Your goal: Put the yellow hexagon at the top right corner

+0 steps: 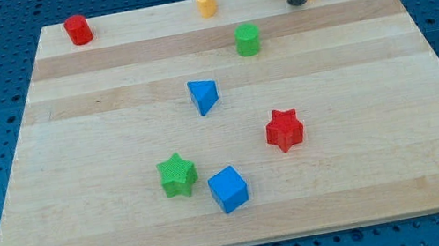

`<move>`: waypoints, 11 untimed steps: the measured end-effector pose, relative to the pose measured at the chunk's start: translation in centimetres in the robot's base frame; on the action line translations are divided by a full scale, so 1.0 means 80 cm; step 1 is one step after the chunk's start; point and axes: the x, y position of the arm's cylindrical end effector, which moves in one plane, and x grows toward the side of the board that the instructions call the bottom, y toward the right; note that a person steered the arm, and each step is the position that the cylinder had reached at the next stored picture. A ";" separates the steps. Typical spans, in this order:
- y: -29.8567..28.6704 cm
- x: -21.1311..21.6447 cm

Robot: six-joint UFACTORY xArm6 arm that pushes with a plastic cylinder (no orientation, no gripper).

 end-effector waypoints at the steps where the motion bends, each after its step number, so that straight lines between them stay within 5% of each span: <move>1: 0.008 0.000; 3: -0.056 -0.046; 4: -0.023 -0.054; 9: 0.046 -0.022; 11: 0.009 0.061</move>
